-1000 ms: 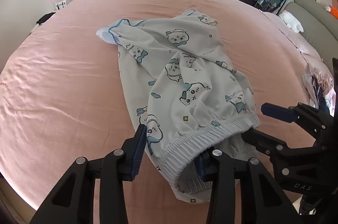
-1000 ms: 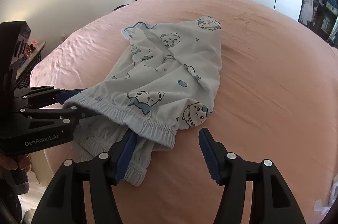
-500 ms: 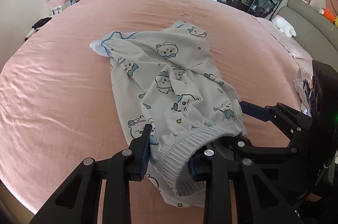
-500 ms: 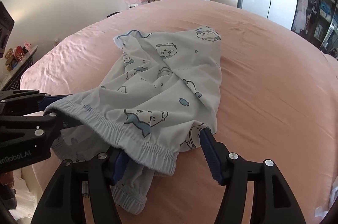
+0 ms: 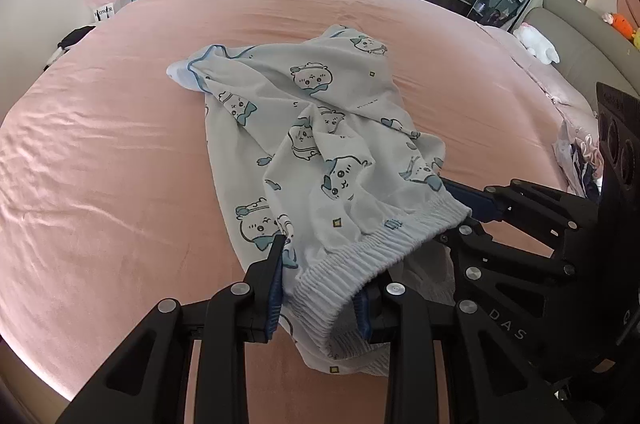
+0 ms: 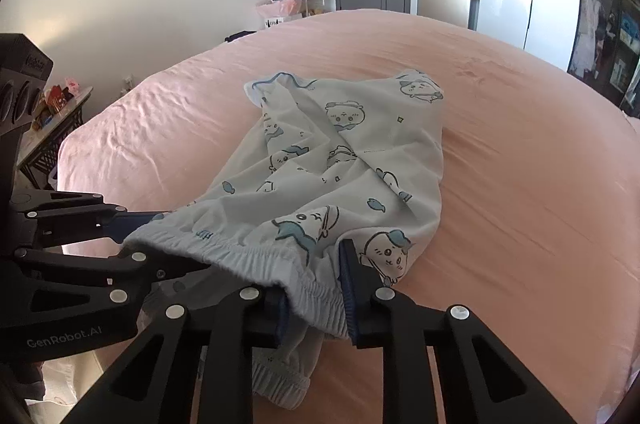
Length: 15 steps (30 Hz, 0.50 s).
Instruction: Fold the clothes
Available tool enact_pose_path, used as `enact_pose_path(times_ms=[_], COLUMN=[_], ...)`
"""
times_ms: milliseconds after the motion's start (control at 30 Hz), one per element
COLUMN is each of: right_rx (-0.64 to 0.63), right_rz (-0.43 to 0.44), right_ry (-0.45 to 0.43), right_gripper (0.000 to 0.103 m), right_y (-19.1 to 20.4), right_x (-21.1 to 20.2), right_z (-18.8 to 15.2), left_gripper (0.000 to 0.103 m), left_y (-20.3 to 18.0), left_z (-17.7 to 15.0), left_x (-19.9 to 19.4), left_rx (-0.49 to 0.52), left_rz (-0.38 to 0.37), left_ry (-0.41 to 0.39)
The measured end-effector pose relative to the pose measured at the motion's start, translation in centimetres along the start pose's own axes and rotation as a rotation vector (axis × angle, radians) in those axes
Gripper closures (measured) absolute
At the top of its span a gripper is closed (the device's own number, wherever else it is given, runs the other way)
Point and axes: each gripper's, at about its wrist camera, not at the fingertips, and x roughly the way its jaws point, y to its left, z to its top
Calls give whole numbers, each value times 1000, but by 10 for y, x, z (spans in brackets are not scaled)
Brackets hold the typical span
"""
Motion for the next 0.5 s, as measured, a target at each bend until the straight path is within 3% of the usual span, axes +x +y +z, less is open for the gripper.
enact_pose_path(times_ms=[500], right_rx=[-28], right_rz=[106], right_ry=[-7], right_gripper=[89], right_y=[15], right_x=[-22], right_z=[-4], left_gripper=[79], left_y=[-19], left_z=[-12], left_x=[-30], left_rx=[45], left_rz=[-8], left_ry=[-8])
